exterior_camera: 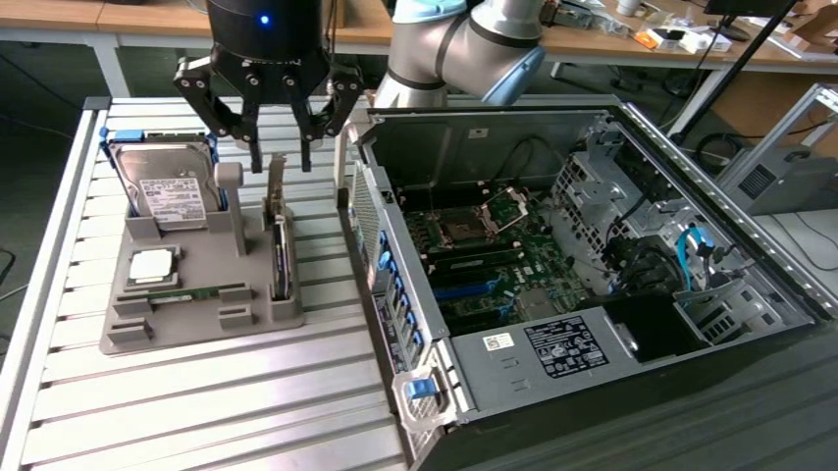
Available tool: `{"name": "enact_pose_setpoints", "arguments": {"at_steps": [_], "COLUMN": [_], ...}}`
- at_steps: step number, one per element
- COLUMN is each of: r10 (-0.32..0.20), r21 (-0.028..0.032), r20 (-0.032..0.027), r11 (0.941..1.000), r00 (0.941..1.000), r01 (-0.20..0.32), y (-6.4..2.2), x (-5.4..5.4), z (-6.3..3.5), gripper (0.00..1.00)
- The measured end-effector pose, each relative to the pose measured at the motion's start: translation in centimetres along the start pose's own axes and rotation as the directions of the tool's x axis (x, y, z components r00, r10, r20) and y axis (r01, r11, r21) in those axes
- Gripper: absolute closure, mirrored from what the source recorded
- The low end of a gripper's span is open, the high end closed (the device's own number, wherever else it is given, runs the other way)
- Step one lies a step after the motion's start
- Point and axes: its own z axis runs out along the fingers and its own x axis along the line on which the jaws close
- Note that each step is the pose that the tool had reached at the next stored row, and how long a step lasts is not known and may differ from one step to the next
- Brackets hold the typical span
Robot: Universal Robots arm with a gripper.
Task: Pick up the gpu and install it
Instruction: 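Pick up the gpu and move the gpu toward the slot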
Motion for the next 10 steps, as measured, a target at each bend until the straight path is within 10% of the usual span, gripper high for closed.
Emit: {"name": "enact_pose_setpoints", "arguments": {"at_steps": [10], "r10": [0.000], "r21": [0.0000], "r20": [0.0000], "r11": [1.0000], "r00": [1.0000], "r01": [0.000], "y": [-0.01], "x": [0.00], "z": [0.19], "gripper": [0.52]}}
